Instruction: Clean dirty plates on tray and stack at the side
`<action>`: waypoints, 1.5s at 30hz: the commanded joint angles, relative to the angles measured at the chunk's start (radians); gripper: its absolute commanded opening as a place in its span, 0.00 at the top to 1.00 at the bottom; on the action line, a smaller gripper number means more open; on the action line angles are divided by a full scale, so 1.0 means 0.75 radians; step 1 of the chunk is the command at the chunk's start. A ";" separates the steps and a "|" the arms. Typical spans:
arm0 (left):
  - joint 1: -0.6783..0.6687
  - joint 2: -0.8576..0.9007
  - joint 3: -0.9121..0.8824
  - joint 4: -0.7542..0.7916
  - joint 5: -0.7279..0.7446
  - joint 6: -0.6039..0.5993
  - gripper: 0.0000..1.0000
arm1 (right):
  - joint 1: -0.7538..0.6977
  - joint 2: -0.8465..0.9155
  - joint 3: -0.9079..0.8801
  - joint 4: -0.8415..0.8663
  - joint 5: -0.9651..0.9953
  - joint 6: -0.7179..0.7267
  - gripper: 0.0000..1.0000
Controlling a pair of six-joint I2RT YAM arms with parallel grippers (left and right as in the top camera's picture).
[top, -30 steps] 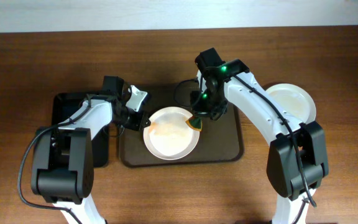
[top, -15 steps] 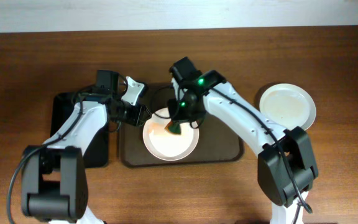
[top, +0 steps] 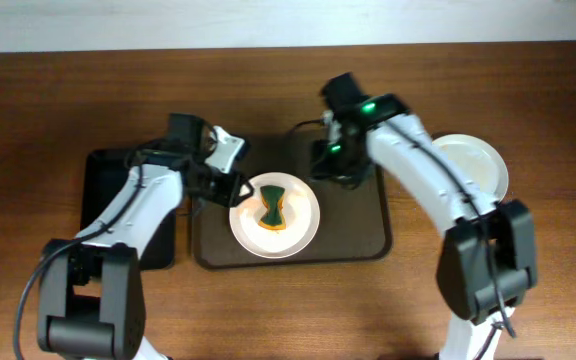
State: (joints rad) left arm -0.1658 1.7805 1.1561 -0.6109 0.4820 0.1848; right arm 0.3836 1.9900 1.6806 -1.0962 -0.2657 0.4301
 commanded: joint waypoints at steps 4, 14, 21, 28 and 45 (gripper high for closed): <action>-0.259 -0.016 0.008 0.045 -0.302 -0.275 0.66 | -0.149 -0.049 0.017 -0.100 0.013 -0.042 0.46; -0.517 -0.016 0.008 0.029 -0.794 -0.434 0.63 | -0.172 -0.049 0.017 -0.119 0.042 -0.043 0.48; -0.526 -0.013 0.005 -0.007 -0.888 -0.440 0.64 | -0.172 -0.049 0.017 -0.125 0.042 -0.043 0.48; -0.529 0.061 0.004 0.007 -0.768 -0.440 0.64 | -0.172 -0.049 0.017 -0.125 0.042 -0.043 0.48; -0.501 0.009 0.013 0.029 -0.852 -0.439 1.00 | -0.171 -0.049 0.017 -0.126 0.042 -0.045 0.47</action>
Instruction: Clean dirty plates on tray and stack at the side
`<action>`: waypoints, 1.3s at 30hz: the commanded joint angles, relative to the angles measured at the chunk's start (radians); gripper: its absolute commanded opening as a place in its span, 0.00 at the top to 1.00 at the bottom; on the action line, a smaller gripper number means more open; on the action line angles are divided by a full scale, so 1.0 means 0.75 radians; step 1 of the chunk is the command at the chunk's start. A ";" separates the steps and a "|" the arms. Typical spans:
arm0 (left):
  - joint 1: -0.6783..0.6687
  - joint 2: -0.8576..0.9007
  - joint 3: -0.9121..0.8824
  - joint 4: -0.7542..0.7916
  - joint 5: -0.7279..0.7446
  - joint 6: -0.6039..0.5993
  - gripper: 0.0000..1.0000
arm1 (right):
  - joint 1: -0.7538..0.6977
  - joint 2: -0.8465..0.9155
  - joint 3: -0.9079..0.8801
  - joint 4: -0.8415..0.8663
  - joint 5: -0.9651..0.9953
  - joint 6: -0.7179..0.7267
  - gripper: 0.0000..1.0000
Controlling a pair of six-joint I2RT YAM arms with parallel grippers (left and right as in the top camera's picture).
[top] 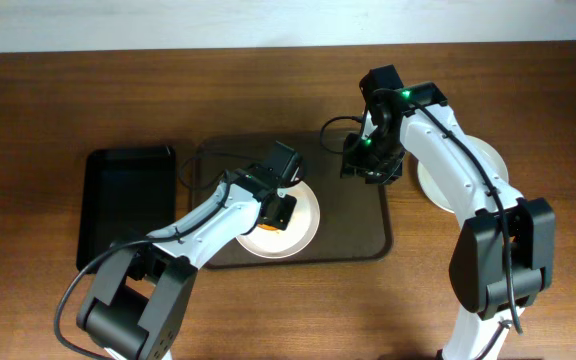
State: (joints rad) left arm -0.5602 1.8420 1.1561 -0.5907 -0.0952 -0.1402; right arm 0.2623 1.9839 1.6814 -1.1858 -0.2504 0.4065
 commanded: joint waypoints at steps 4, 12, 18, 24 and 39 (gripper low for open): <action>0.133 -0.251 0.027 0.001 -0.093 0.033 1.00 | 0.003 -0.041 0.016 -0.018 0.020 -0.108 0.48; 0.490 -0.404 0.026 -0.129 -0.093 0.109 1.00 | 0.126 -0.040 0.013 -0.089 0.020 -0.218 0.50; 0.730 -0.363 0.026 -0.175 -0.019 0.231 1.00 | 0.202 -0.007 0.013 -0.073 0.021 -0.218 0.60; 0.905 -0.246 0.026 -0.163 0.027 0.271 1.00 | 0.218 0.047 -0.011 -0.028 0.021 -0.218 0.61; 0.977 -0.130 0.084 -0.075 0.471 0.364 0.44 | 0.217 0.049 -0.164 0.055 0.012 -0.219 0.60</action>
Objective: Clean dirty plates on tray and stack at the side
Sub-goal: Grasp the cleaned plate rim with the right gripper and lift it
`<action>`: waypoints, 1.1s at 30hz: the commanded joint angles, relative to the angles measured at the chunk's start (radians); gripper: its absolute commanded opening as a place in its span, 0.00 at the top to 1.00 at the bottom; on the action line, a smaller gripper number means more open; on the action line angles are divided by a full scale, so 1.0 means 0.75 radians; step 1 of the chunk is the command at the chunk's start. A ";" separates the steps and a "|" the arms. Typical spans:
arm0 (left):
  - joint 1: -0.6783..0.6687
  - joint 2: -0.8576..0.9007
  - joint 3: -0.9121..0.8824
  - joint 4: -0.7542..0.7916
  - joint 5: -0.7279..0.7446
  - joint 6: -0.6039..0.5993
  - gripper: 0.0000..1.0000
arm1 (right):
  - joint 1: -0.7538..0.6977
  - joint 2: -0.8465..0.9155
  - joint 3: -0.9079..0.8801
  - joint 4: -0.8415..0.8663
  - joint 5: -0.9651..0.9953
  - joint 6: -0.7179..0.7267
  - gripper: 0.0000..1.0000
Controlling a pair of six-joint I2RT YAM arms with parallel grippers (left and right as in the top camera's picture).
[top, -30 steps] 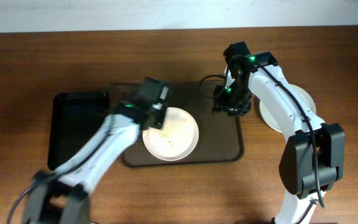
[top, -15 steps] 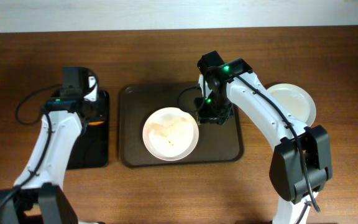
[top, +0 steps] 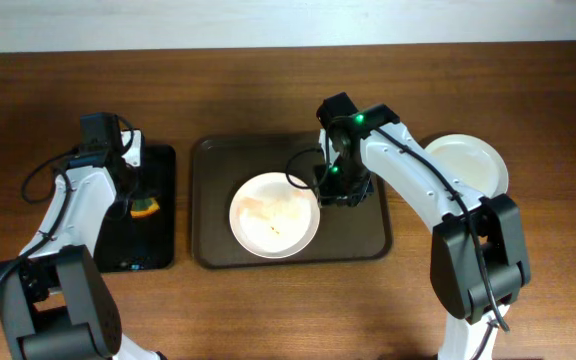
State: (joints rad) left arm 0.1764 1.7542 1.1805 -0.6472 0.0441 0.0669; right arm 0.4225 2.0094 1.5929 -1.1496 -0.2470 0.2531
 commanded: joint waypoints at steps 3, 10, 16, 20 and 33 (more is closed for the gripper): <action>-0.037 -0.015 0.051 -0.013 0.346 0.108 0.44 | 0.004 0.016 -0.076 0.018 -0.030 -0.029 0.60; -0.166 -0.014 0.050 -0.075 0.345 0.107 0.46 | 0.004 0.016 -0.185 0.114 -0.106 -0.028 0.53; -0.266 -0.014 0.050 -0.098 0.341 0.107 0.47 | 0.004 0.016 -0.307 0.246 -0.165 -0.013 0.52; -0.305 -0.014 0.050 -0.098 0.341 0.107 0.49 | 0.004 0.016 -0.336 0.348 -0.164 -0.012 0.69; -0.326 -0.014 0.050 -0.137 0.341 0.107 0.51 | -0.043 -0.001 -0.280 0.439 0.126 0.203 0.96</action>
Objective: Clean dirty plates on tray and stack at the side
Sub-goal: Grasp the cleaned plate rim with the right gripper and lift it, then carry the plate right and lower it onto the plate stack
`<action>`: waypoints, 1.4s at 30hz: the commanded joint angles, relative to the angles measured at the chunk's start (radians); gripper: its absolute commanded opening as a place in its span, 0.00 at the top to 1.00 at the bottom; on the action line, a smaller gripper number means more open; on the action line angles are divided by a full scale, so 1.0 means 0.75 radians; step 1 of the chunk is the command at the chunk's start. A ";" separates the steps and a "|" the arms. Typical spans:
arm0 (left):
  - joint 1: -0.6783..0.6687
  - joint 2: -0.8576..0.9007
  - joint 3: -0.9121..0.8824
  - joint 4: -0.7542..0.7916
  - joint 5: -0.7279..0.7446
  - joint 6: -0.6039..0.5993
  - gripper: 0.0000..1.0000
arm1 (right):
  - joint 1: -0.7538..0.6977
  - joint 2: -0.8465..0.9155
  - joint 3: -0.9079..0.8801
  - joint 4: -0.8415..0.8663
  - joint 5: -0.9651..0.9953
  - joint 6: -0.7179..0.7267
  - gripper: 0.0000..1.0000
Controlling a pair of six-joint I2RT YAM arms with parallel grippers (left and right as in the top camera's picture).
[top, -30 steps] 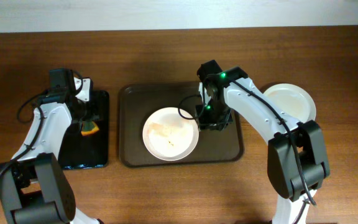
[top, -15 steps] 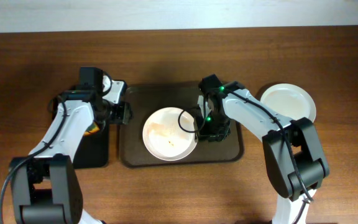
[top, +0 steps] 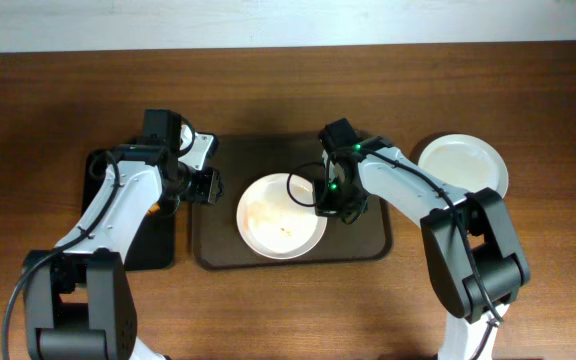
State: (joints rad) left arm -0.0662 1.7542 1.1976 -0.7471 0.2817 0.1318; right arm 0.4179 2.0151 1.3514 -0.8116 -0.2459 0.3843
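A white plate (top: pixel 281 215) with faint orange smears lies on the brown tray (top: pixel 368 240). My right gripper (top: pixel 329 200) sits on the plate's right rim and looks shut on it. My left gripper (top: pixel 206 186) hovers at the brown tray's left edge, just left of the plate, apparently open and holding nothing. The orange and green sponge (top: pixel 155 210) lies in the black tray (top: pixel 128 245), partly hidden under my left arm. A clean white plate stack (top: pixel 463 165) rests on the table at the right.
The black tray stands directly left of the brown tray. Bare wooden table (top: pixel 288 300) runs along the front. Cables loop around both wrists.
My left gripper left the sponge in the black tray and moved right to the brown tray's left edge. My right gripper moved down onto the plate's right rim; the plate shifted slightly right.
The sponge first lay on the plate with both grippers beside it. Then my left gripper was on the sponge over the plate, the right one drawn back. Later the sponge was over the black tray; now it lies there and both grippers flank the plate.
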 commanded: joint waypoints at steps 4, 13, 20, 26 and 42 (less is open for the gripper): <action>-0.002 -0.014 0.027 -0.004 0.024 0.021 0.51 | -0.054 -0.062 0.131 -0.075 0.183 0.000 0.96; -0.002 -0.014 0.027 -0.003 0.023 0.021 0.53 | -0.004 -0.229 0.312 -0.180 0.554 -0.019 0.96; -0.002 -0.014 0.027 0.021 0.023 0.021 0.52 | 0.183 -0.315 0.326 -0.180 0.991 -0.074 0.96; -0.002 -0.014 0.027 0.027 0.023 0.021 0.52 | 0.365 -0.315 0.326 -0.168 1.601 -0.154 0.96; -0.002 -0.014 0.027 0.026 0.023 0.021 0.52 | 0.317 -0.315 0.327 -0.120 1.617 -0.089 0.96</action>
State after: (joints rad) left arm -0.0662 1.7538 1.1980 -0.7296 0.2817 0.1318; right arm 0.7055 1.8111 1.5768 -0.9043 1.0248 0.2642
